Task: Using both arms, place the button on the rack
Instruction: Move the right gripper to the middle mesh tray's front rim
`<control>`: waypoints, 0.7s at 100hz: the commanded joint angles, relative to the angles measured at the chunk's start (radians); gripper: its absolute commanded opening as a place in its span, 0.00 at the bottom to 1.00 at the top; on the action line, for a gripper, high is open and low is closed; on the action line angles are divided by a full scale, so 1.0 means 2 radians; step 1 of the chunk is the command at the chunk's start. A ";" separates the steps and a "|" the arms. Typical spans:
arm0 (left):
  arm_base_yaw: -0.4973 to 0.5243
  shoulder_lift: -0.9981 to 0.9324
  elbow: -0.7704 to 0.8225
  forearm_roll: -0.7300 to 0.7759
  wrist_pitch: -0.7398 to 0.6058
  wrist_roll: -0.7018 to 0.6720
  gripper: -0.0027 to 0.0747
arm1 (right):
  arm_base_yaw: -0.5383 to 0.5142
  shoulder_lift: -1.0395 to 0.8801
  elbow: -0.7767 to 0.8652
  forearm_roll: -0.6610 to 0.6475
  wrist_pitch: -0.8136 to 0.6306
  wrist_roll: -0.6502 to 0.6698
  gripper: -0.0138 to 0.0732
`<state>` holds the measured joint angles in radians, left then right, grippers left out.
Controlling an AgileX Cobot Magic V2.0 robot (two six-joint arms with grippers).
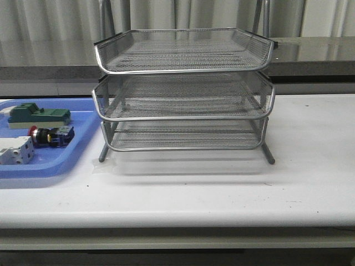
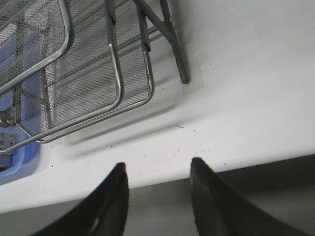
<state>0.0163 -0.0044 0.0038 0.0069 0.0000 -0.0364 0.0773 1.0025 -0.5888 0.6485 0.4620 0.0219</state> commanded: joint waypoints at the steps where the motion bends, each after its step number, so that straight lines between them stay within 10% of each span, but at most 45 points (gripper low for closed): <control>1: -0.002 -0.016 0.017 -0.003 -0.045 -0.005 0.01 | 0.001 0.019 -0.017 0.069 -0.039 -0.049 0.59; 45: -0.002 -0.016 0.017 -0.003 -0.045 -0.005 0.01 | 0.001 0.160 -0.017 0.564 0.012 -0.524 0.59; 70: -0.002 -0.016 0.017 -0.003 -0.045 -0.005 0.01 | 0.001 0.242 -0.044 0.612 0.074 -0.580 0.59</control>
<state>0.0163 -0.0044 0.0038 0.0069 0.0000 -0.0364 0.0773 1.4690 -0.6247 1.7881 0.5122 -1.1043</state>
